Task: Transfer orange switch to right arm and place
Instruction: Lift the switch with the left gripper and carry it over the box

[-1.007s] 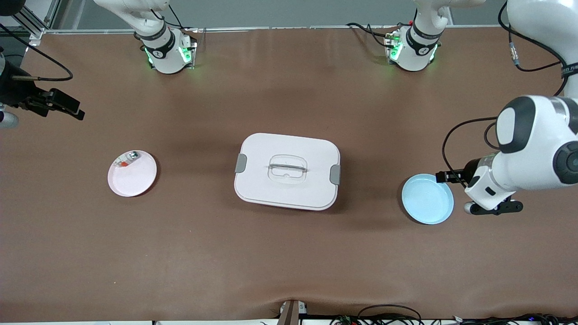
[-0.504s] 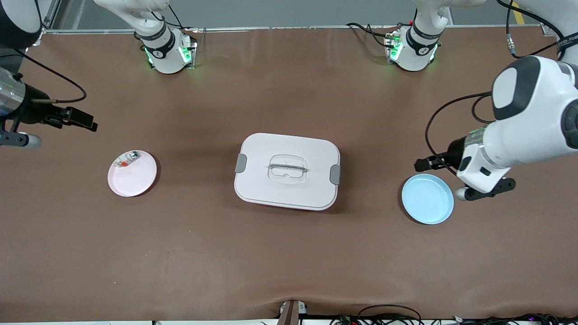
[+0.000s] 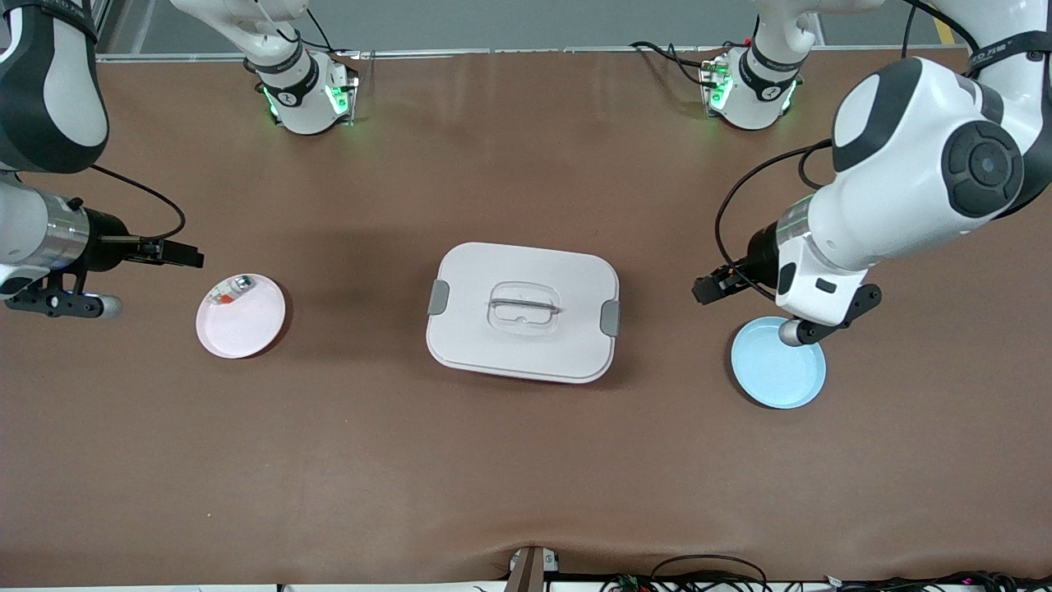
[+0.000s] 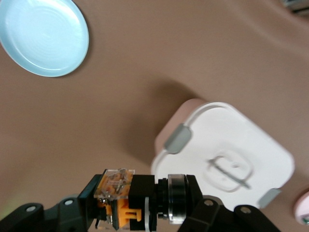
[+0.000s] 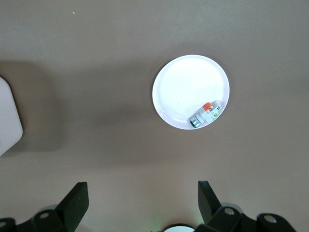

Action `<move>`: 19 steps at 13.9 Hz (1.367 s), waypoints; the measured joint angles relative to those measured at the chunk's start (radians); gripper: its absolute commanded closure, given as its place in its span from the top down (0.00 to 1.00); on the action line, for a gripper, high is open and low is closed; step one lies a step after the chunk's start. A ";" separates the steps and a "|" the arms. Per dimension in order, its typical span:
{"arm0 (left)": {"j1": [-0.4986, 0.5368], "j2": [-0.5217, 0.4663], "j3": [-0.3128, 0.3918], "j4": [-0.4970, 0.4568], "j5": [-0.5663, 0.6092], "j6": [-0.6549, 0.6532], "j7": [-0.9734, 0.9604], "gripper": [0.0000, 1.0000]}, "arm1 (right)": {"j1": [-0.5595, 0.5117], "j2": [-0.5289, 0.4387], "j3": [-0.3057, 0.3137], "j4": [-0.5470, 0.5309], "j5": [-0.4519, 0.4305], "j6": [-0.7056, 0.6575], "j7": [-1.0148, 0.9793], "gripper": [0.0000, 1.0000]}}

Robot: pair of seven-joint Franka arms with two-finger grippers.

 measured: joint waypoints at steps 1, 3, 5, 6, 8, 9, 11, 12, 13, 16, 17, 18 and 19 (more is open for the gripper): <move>-0.001 0.000 -0.011 0.000 0.000 0.034 -0.043 0.25 | 0.000 0.000 0.000 0.003 0.030 0.000 0.000 1.00; -0.012 0.000 -0.022 0.000 0.000 0.098 -0.116 0.22 | 0.000 0.000 0.000 0.003 0.119 0.001 0.001 1.00; -0.030 0.001 -0.023 0.000 0.000 0.155 -0.165 0.22 | 0.000 0.000 0.000 -0.004 0.188 0.021 0.002 1.00; -0.033 0.002 -0.022 0.000 0.000 0.181 -0.205 0.20 | 0.000 0.000 0.000 -0.011 0.215 0.036 0.002 1.00; -0.029 0.007 -0.019 0.000 0.000 0.212 -0.345 0.17 | 0.000 -0.001 0.001 -0.033 0.280 0.076 0.002 1.00; -0.027 0.010 -0.017 0.000 0.000 0.216 -0.414 0.17 | 0.000 -0.002 0.002 -0.045 0.319 0.097 0.002 1.00; -0.030 0.012 -0.018 0.000 0.000 0.217 -0.536 0.17 | 0.000 -0.008 0.005 -0.052 0.392 0.115 0.002 1.00; -0.039 0.012 -0.022 0.000 0.000 0.218 -0.596 0.17 | 0.001 -0.022 0.007 -0.052 0.431 0.116 0.002 1.00; -0.059 0.013 -0.024 0.000 0.000 0.224 -0.660 0.17 | 0.005 -0.040 0.009 -0.052 0.458 0.116 0.002 1.00; -0.160 0.027 -0.027 -0.002 -0.002 0.290 -0.884 0.17 | 0.025 -0.090 0.016 -0.079 0.530 0.158 0.004 1.00; -0.197 0.037 -0.028 -0.002 -0.016 0.316 -0.959 0.19 | 0.039 -0.108 0.018 -0.115 0.572 0.207 0.004 1.00; -0.229 0.049 -0.028 -0.004 -0.045 0.336 -1.019 0.22 | 0.060 -0.126 0.019 -0.160 0.615 0.262 0.003 1.00; -0.255 0.062 -0.028 -0.004 -0.077 0.357 -1.059 0.22 | 0.089 -0.142 0.021 -0.205 0.653 0.317 0.001 1.00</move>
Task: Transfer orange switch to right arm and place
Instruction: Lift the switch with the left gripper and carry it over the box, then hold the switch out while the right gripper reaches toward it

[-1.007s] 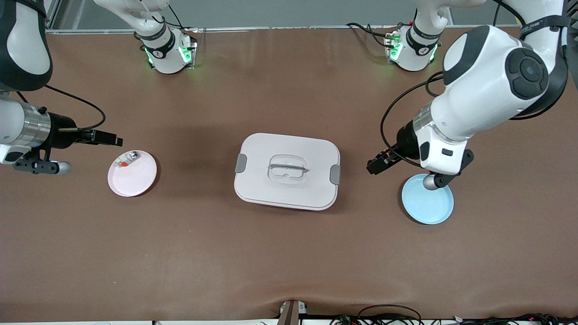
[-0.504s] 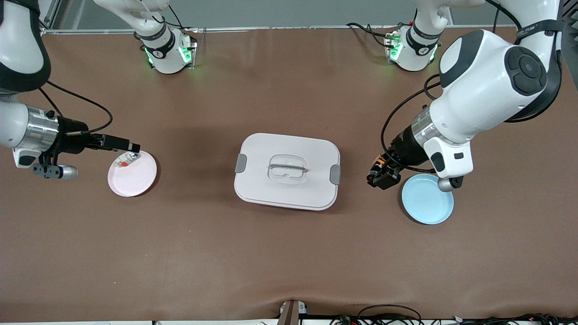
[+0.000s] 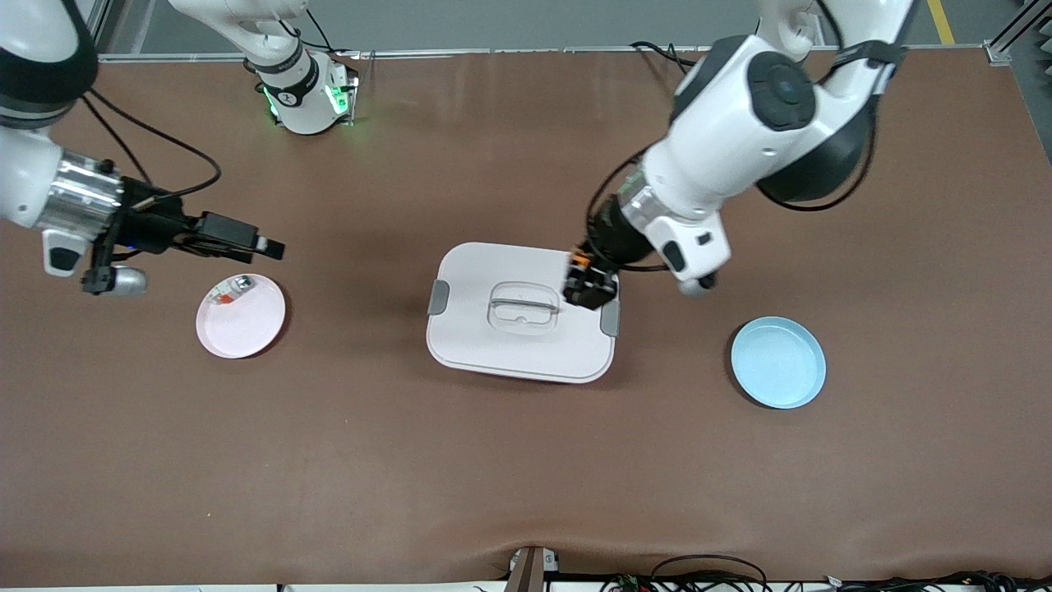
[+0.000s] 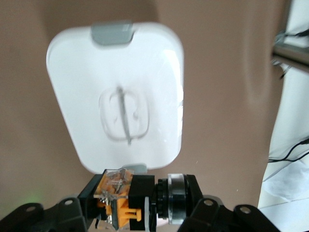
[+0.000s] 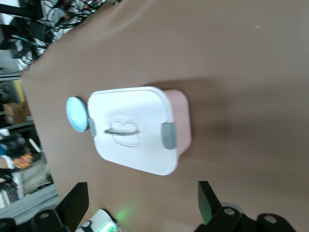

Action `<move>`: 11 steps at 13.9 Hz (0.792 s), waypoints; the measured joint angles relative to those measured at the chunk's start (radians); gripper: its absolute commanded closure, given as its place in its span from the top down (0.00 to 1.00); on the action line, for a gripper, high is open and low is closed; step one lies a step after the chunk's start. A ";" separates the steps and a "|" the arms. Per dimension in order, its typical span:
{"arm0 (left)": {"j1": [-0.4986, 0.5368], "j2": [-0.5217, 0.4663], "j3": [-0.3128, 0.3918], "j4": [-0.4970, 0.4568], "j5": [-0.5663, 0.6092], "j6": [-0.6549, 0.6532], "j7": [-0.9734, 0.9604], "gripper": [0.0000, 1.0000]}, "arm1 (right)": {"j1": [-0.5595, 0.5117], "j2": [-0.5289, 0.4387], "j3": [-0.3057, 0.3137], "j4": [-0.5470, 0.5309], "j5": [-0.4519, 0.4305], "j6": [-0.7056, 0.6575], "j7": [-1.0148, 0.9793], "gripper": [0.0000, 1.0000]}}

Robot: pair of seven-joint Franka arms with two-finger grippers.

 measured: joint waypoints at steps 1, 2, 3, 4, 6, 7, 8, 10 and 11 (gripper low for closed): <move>-0.020 0.013 0.000 0.000 -0.038 0.028 -0.022 0.23 | 0.036 -0.014 0.002 -0.038 0.033 0.049 -0.001 1.00; -0.035 0.024 0.001 0.000 -0.082 0.054 -0.032 0.23 | 0.073 -0.023 0.003 -0.066 0.067 0.092 -0.001 1.00; -0.045 0.032 0.000 0.000 -0.126 0.068 -0.035 0.23 | 0.108 -0.029 0.004 -0.082 0.104 0.133 -0.001 1.00; -0.052 0.038 0.000 0.000 -0.172 0.072 -0.035 0.23 | 0.136 -0.031 0.005 -0.090 0.137 0.171 0.000 1.00; -0.071 0.047 0.000 0.000 -0.230 0.073 -0.038 0.24 | 0.181 -0.034 0.007 -0.103 0.194 0.241 -0.007 1.00; -0.090 0.055 0.001 -0.001 -0.236 0.073 -0.050 0.24 | 0.200 -0.034 0.007 -0.110 0.229 0.269 -0.023 1.00; -0.115 0.066 0.001 -0.001 -0.237 0.075 -0.063 0.24 | 0.219 -0.034 0.007 -0.119 0.269 0.293 -0.044 1.00; -0.159 0.087 0.002 -0.001 -0.239 0.118 -0.087 0.24 | 0.253 -0.034 0.007 -0.139 0.318 0.336 -0.075 1.00; -0.170 0.093 0.002 -0.001 -0.239 0.139 -0.093 0.24 | 0.266 -0.034 0.007 -0.145 0.322 0.346 -0.078 1.00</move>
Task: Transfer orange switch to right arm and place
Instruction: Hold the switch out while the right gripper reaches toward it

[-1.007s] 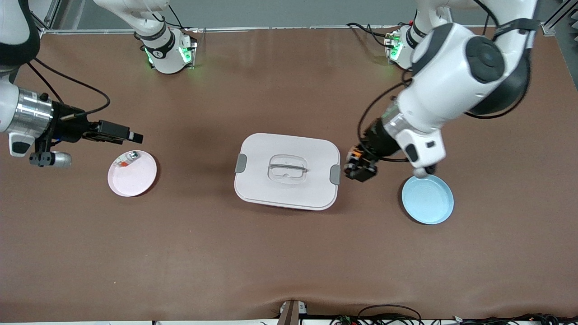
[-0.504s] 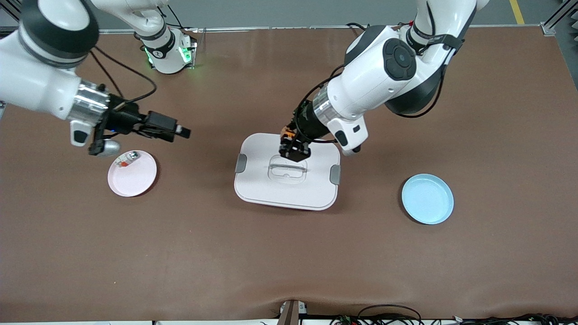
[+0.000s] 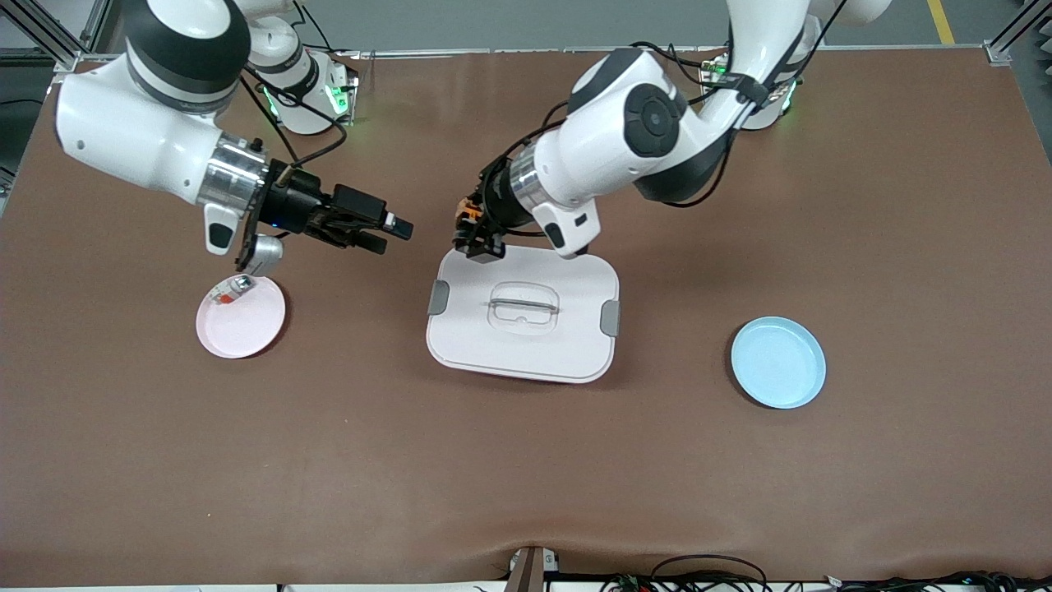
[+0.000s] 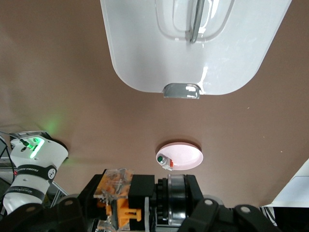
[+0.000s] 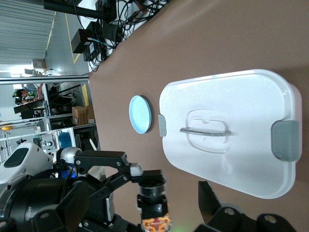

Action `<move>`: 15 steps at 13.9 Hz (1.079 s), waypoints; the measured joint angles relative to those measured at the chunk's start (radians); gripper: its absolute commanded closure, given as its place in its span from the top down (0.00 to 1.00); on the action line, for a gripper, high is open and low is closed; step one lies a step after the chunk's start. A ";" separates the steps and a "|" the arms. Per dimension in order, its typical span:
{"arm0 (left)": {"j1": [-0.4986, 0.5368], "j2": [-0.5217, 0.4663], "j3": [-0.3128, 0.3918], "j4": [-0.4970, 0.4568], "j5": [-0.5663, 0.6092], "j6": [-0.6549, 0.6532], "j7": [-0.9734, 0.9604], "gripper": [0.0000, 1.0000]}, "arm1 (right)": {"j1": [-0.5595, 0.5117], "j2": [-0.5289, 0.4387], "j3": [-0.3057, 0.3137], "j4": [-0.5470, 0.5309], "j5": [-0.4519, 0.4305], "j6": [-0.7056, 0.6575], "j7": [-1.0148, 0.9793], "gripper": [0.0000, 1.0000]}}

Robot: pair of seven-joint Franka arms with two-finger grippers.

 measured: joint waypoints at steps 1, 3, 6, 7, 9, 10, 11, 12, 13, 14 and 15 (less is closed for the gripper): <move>-0.005 0.002 0.000 0.000 0.000 0.008 -0.001 0.24 | 0.010 0.000 0.000 -0.004 0.001 0.003 0.000 1.00; -0.004 0.003 0.003 0.004 0.000 0.010 -0.001 0.24 | 0.018 0.000 0.000 -0.013 0.001 0.004 -0.002 1.00; -0.002 0.002 0.004 0.009 0.000 0.010 -0.001 0.24 | 0.031 0.000 -0.001 -0.051 0.001 0.010 -0.045 1.00; -0.002 0.002 0.004 0.009 0.000 0.010 -0.001 0.24 | 0.035 0.000 -0.001 -0.066 0.001 0.018 -0.067 1.00; -0.002 0.002 0.004 0.009 0.000 0.010 -0.001 0.24 | 0.043 0.000 -0.001 -0.082 0.001 0.026 -0.088 1.00; -0.002 0.002 0.004 0.009 0.000 0.010 -0.001 0.24 | 0.049 0.000 -0.001 -0.084 0.001 0.026 -0.091 1.00; -0.002 0.002 0.004 0.009 0.000 0.010 -0.001 0.24 | 0.055 0.000 -0.001 -0.084 0.001 0.027 -0.091 1.00; -0.002 0.002 0.004 0.009 0.000 0.010 -0.001 0.24 | 0.061 -0.001 -0.001 -0.084 0.001 0.029 -0.091 1.00; -0.002 0.002 0.004 0.009 0.000 0.010 -0.001 0.24 | 0.069 -0.002 -0.001 -0.084 0.001 0.034 -0.091 1.00; -0.002 0.002 0.004 0.009 0.000 0.010 -0.001 0.24 | 0.079 -0.002 -0.001 -0.084 0.001 0.039 -0.091 1.00; -0.002 0.002 0.004 0.009 0.000 0.010 -0.001 0.24 | 0.088 -0.002 -0.001 -0.084 0.001 0.045 -0.091 1.00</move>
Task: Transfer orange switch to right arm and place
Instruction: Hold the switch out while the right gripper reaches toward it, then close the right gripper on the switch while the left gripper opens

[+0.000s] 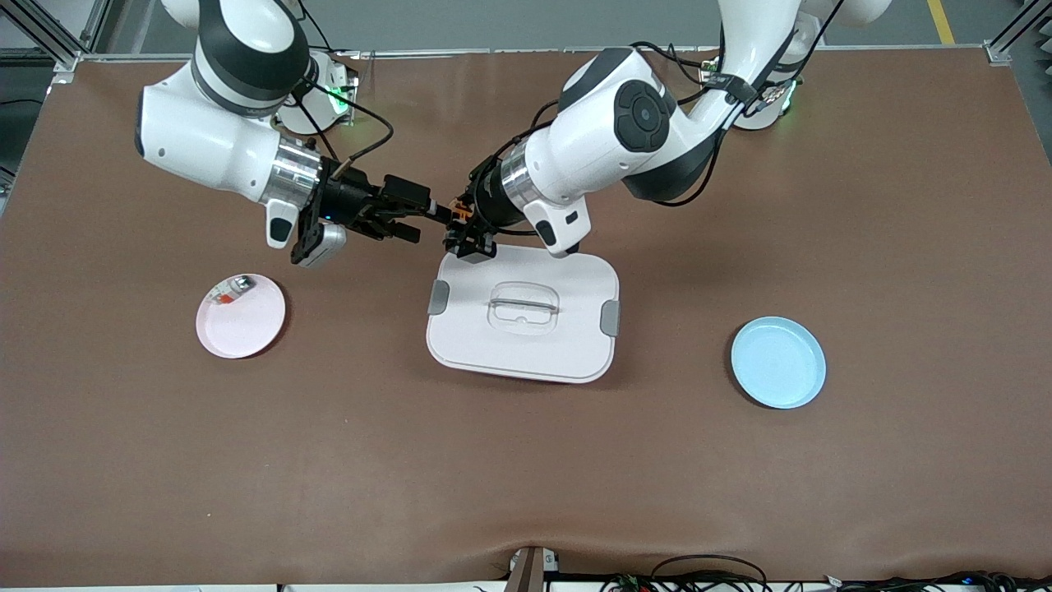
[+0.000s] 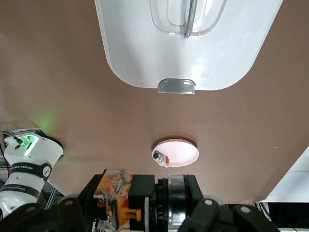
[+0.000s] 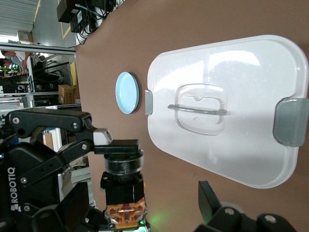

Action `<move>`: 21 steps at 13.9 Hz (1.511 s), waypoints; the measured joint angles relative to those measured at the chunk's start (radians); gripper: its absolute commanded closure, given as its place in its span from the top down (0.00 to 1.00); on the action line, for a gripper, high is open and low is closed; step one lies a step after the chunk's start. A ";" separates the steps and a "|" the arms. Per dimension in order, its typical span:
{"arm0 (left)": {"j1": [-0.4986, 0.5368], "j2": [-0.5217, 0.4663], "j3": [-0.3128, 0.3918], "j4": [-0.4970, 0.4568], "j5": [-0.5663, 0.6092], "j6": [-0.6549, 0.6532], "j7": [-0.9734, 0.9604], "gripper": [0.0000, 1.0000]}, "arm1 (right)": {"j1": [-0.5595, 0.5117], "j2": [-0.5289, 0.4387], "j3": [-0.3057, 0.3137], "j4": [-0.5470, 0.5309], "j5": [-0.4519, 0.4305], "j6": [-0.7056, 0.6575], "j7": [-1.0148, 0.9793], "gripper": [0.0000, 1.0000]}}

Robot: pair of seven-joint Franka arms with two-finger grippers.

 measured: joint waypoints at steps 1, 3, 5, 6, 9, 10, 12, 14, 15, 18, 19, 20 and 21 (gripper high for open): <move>0.000 0.000 0.000 0.000 0.000 0.000 0.000 0.24 | 0.009 0.000 0.000 0.000 0.000 0.006 0.000 1.00; 0.000 0.000 0.000 0.000 0.000 0.000 0.000 0.24 | 0.026 0.000 0.000 0.000 0.000 0.024 0.000 1.00; 0.000 0.000 0.000 0.001 0.000 0.000 0.000 0.24 | 0.045 0.000 0.000 -0.002 0.000 0.051 0.000 1.00; 0.000 0.000 0.000 0.001 0.000 0.000 0.000 0.24 | 0.052 0.000 0.000 -0.003 0.000 0.062 0.000 1.00; 0.001 0.000 0.000 0.002 0.000 0.000 0.000 0.24 | 0.057 0.000 0.000 -0.005 0.000 0.067 -0.001 1.00; 0.001 0.000 0.000 0.002 0.000 0.000 0.000 0.24 | 0.057 0.000 -0.001 -0.005 0.000 0.067 -0.002 0.95; 0.001 0.000 0.000 0.003 0.000 0.000 0.000 0.24 | 0.058 0.000 -0.001 -0.006 0.000 0.067 -0.004 0.75; 0.001 0.000 0.000 0.003 0.000 0.000 0.000 0.24 | 0.064 0.000 -0.001 -0.007 0.000 0.067 -0.006 0.56; 0.001 0.000 0.000 0.003 0.000 0.000 0.000 0.24 | 0.067 0.000 -0.001 -0.007 0.000 0.067 -0.006 0.44; 0.003 0.000 0.000 0.002 0.000 0.000 0.000 0.24 | 0.070 -0.001 -0.001 -0.004 -0.001 0.068 -0.007 0.00; 0.004 0.000 0.000 0.002 -0.001 0.000 0.000 0.24 | 0.071 -0.002 -0.001 -0.005 0.001 0.069 -0.007 0.00; 0.004 0.000 0.000 0.003 -0.001 0.000 0.000 0.24 | 0.071 -0.002 -0.001 -0.005 0.001 0.068 -0.007 0.00; 0.004 0.000 0.000 0.003 -0.001 0.000 0.000 0.24 | 0.071 -0.002 -0.001 -0.005 0.001 0.068 -0.007 0.00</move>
